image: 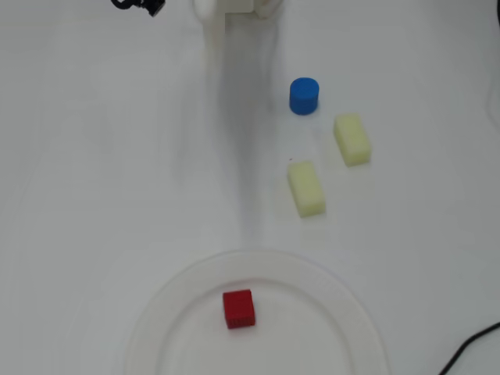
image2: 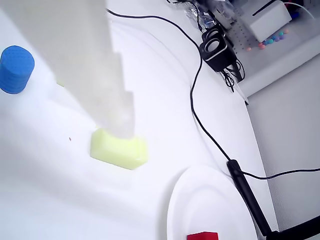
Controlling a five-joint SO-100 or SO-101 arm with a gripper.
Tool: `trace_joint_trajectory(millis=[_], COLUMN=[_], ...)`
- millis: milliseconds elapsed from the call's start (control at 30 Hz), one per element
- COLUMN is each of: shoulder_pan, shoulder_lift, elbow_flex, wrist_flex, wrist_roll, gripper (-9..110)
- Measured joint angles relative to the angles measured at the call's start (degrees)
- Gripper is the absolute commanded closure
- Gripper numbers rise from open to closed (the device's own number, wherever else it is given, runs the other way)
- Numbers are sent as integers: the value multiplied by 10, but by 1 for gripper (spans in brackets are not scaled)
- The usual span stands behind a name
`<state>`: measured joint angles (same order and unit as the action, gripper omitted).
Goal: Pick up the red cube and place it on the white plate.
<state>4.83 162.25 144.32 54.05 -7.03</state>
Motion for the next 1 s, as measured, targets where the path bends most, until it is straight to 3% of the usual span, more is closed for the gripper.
trace_joint_trajectory(millis=[400, 733, 833, 1000], shoulder_pan=[-6, -7, -7, -24], shoulder_lift=[275, 345, 345, 345], elbow_flex=[306, 361, 377, 414], wrist_flex=[7, 69, 78, 81], wrist_roll=[-11, 45, 56, 57], gripper=[60, 63, 70, 92])
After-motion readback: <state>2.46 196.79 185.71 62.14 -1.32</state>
